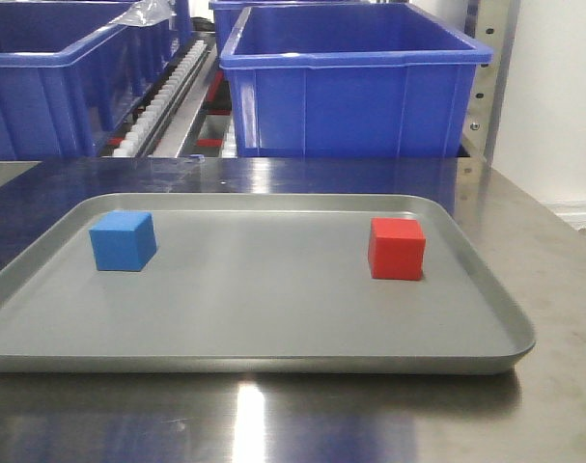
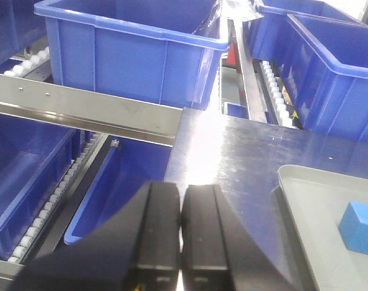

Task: Sort and place red and blue blocks on shelf

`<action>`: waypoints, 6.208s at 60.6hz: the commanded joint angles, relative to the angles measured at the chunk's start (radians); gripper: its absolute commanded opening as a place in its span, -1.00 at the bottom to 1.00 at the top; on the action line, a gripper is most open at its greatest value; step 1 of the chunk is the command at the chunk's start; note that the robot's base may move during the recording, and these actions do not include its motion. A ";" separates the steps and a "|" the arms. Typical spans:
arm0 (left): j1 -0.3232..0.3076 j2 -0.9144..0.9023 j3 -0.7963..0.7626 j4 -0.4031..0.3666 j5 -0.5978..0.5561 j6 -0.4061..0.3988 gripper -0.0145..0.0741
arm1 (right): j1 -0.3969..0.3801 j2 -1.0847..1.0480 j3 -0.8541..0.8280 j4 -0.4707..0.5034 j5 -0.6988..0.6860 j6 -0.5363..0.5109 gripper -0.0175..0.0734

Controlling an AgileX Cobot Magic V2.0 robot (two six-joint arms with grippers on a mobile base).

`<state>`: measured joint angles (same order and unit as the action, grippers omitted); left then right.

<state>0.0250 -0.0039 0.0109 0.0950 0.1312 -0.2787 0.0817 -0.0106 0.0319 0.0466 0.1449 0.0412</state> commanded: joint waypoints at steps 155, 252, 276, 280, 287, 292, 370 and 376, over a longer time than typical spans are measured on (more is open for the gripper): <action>0.000 -0.016 0.021 -0.001 -0.086 0.004 -0.36 | 0.000 0.495 -0.249 0.051 -0.181 0.090 -0.51; 0.000 -0.016 0.021 -0.001 -0.086 0.004 -0.36 | 0.372 1.531 -1.181 0.100 0.404 0.089 0.50; 0.000 -0.016 0.021 -0.001 -0.086 0.004 -0.36 | 0.422 1.664 -1.292 0.019 0.552 0.089 0.50; 0.000 -0.016 0.021 -0.001 -0.086 0.004 -0.36 | 0.422 1.673 -1.292 0.017 0.552 0.090 0.50; 0.000 -0.016 0.021 -0.001 -0.086 0.004 -0.36 | 0.422 1.685 -1.292 0.017 0.552 0.090 0.50; 0.000 -0.016 0.021 -0.001 -0.086 0.004 -0.36 | 0.422 1.691 -1.292 0.017 0.551 0.090 0.50; 0.000 -0.016 0.021 -0.001 -0.086 0.004 -0.36 | 0.419 1.504 -1.292 -0.021 0.500 0.090 -0.49; 0.000 -0.016 0.021 -0.001 -0.086 0.004 -0.36 | 0.414 1.426 -1.289 -0.055 0.478 0.090 -0.49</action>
<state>0.0250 -0.0039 0.0109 0.0950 0.1312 -0.2787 0.5041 1.5147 -1.2278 0.0272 0.6935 0.1381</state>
